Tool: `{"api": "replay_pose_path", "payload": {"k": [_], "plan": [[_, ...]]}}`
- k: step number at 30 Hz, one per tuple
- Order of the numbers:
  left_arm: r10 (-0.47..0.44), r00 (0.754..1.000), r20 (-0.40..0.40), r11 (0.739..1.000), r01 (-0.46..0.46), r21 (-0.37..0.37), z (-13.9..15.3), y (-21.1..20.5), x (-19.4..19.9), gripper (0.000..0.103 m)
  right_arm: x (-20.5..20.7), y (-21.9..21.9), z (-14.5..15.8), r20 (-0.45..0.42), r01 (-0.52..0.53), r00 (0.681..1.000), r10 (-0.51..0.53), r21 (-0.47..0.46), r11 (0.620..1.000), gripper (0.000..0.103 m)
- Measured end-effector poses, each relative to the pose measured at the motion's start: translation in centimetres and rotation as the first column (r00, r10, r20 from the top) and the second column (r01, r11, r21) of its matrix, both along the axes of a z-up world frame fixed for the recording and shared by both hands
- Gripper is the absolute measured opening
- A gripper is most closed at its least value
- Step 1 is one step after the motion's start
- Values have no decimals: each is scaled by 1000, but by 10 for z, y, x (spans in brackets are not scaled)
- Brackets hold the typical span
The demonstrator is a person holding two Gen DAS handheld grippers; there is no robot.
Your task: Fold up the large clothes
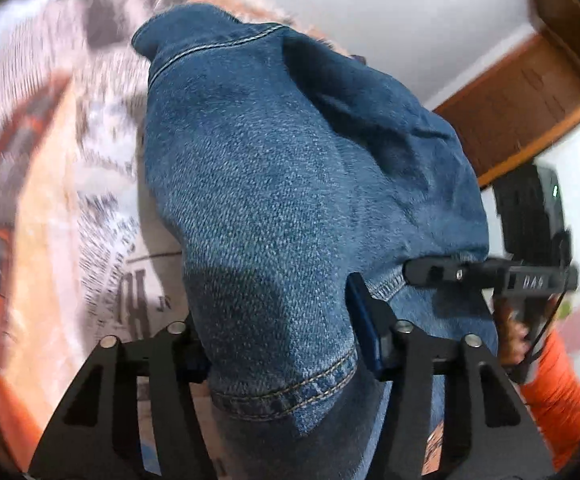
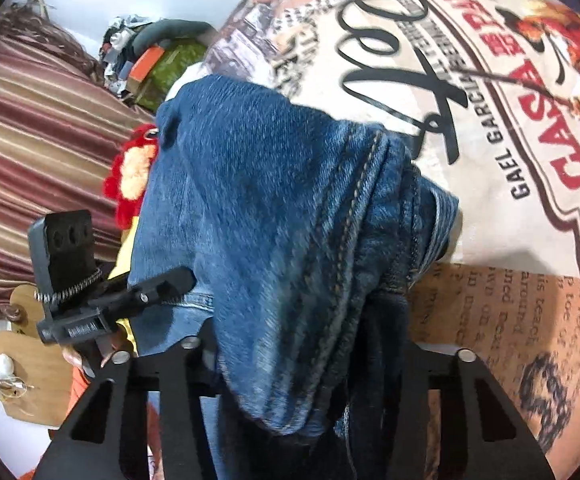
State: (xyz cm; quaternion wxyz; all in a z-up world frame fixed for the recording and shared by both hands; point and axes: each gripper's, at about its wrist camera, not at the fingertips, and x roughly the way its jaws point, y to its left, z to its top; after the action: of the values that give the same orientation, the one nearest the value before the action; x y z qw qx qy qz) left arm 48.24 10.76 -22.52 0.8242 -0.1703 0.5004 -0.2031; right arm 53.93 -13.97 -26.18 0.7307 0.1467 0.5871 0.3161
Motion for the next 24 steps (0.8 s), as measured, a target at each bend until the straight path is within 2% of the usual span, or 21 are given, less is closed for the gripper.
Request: {"api": "replay_pose_path", "payload": {"k": [4,11,15,20,24], "plan": [[7,997,76,999,-11,48,36,1,-19,49,-17,13,35,90,-35,995,38,-32,999,38],[73,975,208,995,-87,57,103,34,-61,49,-41,44,104,208,-59,977,54,14,998,38],[115,959,259,987,-139,77,127,59,-91,49,-57,70,130,251,-87,965,73,45,995,38],[171,953,252,974,-201,100,136,92,-118,49,-70,120,133,244,-130,963,113,55,990,38],[218,954,206,965,-242,98,117,117,-134,49,-74,156,116,196,-161,970,148,53,986,38]]}}
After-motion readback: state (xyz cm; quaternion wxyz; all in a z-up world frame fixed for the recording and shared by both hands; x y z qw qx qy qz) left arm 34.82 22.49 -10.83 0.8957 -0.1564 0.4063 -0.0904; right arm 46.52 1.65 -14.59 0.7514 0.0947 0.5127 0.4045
